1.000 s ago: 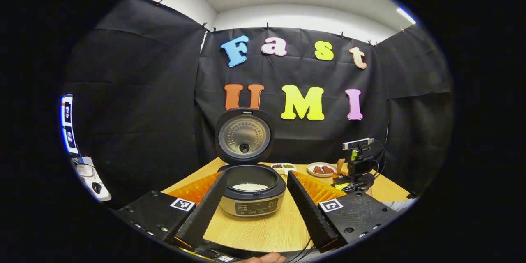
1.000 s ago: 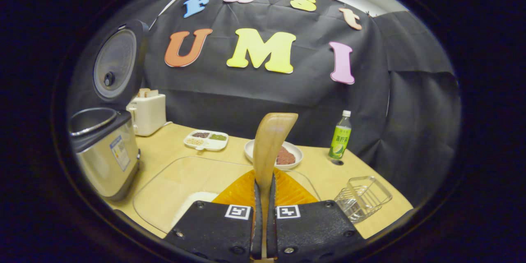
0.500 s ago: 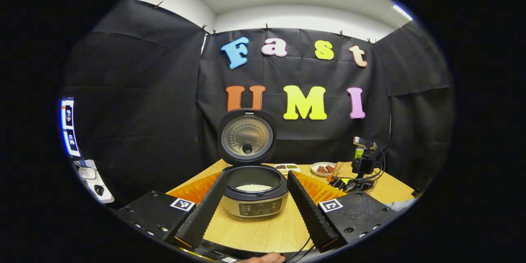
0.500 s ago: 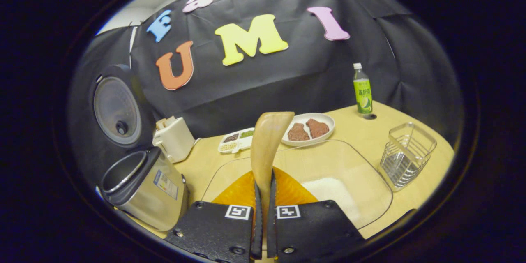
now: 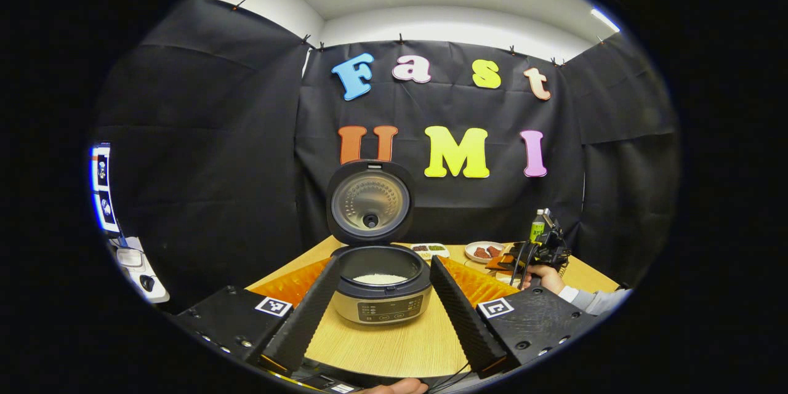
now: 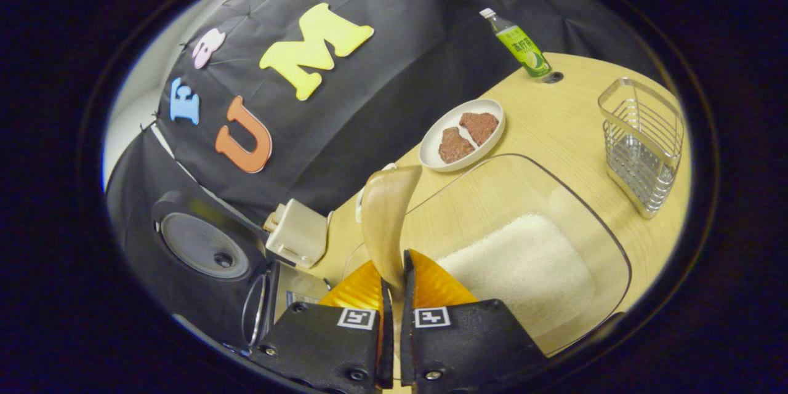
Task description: Close the left gripper, press the button to open the rice cooker; take a wooden spoon from the chopstick holder with the right hand, scoop a spoonful of rice and pour it into the rice cooker, then put the wooden spoon back into the chopstick holder.
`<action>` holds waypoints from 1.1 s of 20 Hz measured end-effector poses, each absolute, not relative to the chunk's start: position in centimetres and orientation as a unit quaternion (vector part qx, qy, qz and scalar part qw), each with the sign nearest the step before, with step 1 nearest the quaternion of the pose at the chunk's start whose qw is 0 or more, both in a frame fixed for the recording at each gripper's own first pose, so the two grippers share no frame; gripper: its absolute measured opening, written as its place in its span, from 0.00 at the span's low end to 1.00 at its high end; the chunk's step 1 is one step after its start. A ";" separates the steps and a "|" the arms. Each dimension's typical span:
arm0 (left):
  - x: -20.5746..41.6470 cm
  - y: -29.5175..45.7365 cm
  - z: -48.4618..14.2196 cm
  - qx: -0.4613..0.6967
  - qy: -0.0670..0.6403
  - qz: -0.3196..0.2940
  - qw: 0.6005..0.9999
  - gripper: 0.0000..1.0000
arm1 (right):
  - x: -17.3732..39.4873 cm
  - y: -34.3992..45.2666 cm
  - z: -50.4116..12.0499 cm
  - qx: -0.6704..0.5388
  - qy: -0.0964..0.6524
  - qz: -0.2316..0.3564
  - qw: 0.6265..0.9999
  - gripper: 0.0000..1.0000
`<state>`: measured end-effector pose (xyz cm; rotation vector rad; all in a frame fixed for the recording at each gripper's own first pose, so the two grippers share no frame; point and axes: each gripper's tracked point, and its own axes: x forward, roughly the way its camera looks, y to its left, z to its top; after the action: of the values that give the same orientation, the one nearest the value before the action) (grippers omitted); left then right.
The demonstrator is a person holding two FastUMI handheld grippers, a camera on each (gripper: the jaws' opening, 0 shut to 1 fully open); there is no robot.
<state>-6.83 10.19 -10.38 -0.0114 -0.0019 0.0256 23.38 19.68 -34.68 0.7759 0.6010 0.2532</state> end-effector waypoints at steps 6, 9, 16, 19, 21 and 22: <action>-7.2 9.4 -9.5 0.003 -0.009 0.007 1.000 0.94 | 23.9 16.1 -33.3 0.537 0.290 0.102 0.786 0.10; -7.2 9.1 -9.6 0.011 -0.011 0.008 1.000 0.94 | 24.0 14.3 -32.9 0.571 0.276 0.084 0.769 0.09; -7.9 8.9 -9.4 0.008 -0.010 0.006 1.000 0.95 | 23.4 13.6 -29.9 0.623 0.226 0.135 0.737 0.09; -8.2 9.0 -9.2 0.010 -0.011 0.003 1.000 0.95 | 23.1 14.0 -28.0 0.641 0.208 0.160 0.722 0.09; -8.6 9.4 -9.1 0.009 -0.010 0.005 1.000 0.94 | 22.6 14.5 -26.6 0.642 0.202 0.172 0.719 0.09; -8.7 9.5 -8.9 0.008 -0.011 0.004 1.000 0.95 | 22.4 14.7 -25.8 0.647 0.198 0.177 0.715 0.09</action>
<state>-8.66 9.52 -8.91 0.0170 -0.0212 0.0078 22.40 14.73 -25.82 1.4324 0.4375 0.3921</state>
